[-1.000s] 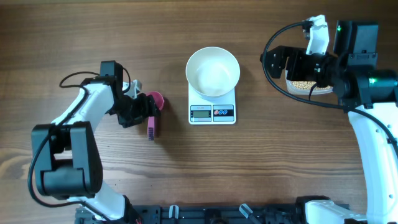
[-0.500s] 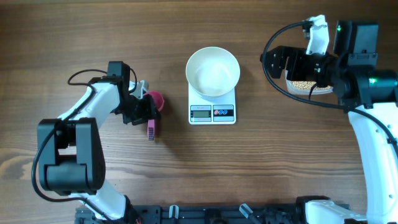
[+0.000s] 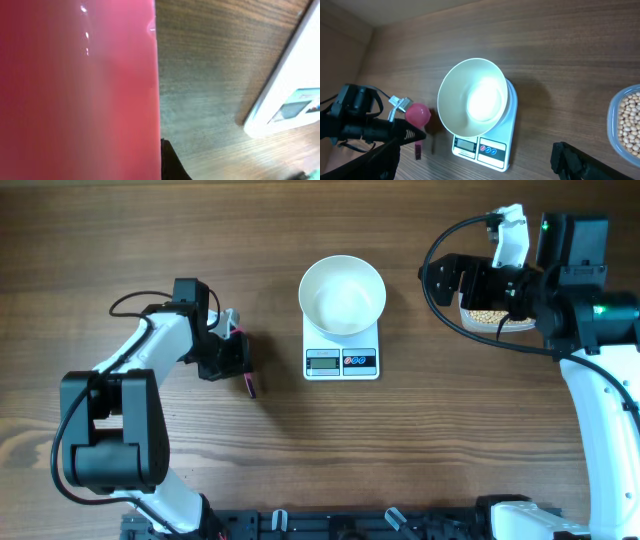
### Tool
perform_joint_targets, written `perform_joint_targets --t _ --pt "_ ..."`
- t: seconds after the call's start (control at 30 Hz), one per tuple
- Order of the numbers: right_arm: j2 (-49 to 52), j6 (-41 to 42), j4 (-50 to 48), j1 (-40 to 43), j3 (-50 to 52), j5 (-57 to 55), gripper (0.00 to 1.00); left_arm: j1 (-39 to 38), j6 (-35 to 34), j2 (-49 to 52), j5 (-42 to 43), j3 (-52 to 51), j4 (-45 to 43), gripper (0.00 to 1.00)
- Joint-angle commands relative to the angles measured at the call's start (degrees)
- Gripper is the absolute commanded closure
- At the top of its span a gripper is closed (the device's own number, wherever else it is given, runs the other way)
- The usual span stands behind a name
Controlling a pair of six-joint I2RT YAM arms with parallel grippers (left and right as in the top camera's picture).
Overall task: Scoop item into bowl and weigh 150g on scale
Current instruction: 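Lift the pink scoop with the left gripper toward the right gripper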
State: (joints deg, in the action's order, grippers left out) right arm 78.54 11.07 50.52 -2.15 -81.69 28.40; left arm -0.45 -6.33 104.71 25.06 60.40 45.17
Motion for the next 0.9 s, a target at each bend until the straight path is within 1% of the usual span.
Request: perform_joint_targets --t 0.0,0.07,0.13,0.17,0.2,0.27,0.3,0.37,0.4,0.43,0.47,0.5,0.53,0.6,0.73,0.8,0.87 --pt "0.1 8.8 -0.3 0.0 -0.8 -0.5 0.00 0.0 -0.5 -3.3 8.4 4.6 1.6 0.96" --pt "0.1 13.7 -0.3 0.0 -0.8 -0.5 0.00 0.0 -4.2 -5.7 16.1 7.8 0.5 0.96" --pt "0.1 19.0 -0.3 0.0 -0.8 0.9 0.01 0.0 -11.7 -8.5 25.2 11.1 -5.0 0.96" --pt "0.1 22.1 -0.4 0.0 -0.8 4.6 0.01 -0.2 -23.1 -11.0 33.0 12.5 -16.9 0.96" --pt "0.1 22.8 -0.4 0.0 -0.8 6.7 0.01 -0.6 -28.9 -12.0 35.0 12.5 -23.9 0.96" --pt "0.1 24.3 -1.0 0.0 -0.8 11.5 0.00 -1.9 -39.6 -13.1 35.5 12.5 -36.6 0.96" --pt "0.1 25.3 -1.7 0.0 -0.8 14.2 0.01 -2.7 -43.5 -13.3 35.5 12.5 -41.6 0.96" --pt "0.1 27.8 -4.3 0.0 -0.8 21.0 0.01 -6.1 -54.8 -13.3 34.0 12.5 -57.1 0.96" --pt "0.1 29.4 -5.5 -0.1 -0.8 23.5 0.07 -8.0 -58.6 -13.3 31.1 12.5 -62.1 0.96" --pt "0.1 31.2 -7.3 -0.2 -0.8 26.5 0.16 -10.8 -62.6 -13.3 26.5 12.5 -67.3 0.96" --pt "0.1 32.2 -9.0 -0.3 -0.8 28.9 0.24 -12.4 -64.5 -13.3 23.9 12.5 -69.0 0.96" --pt "0.1 33.0 -10.4 -0.3 -0.8 30.7 0.28 -14.3 -66.0 -13.3 20.2 12.5 -70.1 0.96" --pt "0.1 34.5 -12.1 -0.3 -0.8 32.3 0.30 -16.2 -66.5 -13.3 16.6 12.5 -70.3 0.96" --pt "0.1 37.0 -15.0 -0.3 -0.8 34.5 0.31 -19.0 -67.2 -13.3 11.3 12.5 -70.3 0.96" --pt "0.1 40.5 -19.1 -0.3 -0.8 34.6 0.31 -22.5 -77.9 -13.3 4.8 12.5 -71.3 0.96" --pt "0.1 42.4 -21.5 -0.3 -0.8 34.7 0.31 -23.0 -81.5 -13.3 2.2 12.5 -72.1 0.96" --pt "0.1 43.9 -23.0 -0.3 -0.8 34.7 0.31 -23.0 -83.8 -13.3 1.7 12.5 -73.4 0.96"
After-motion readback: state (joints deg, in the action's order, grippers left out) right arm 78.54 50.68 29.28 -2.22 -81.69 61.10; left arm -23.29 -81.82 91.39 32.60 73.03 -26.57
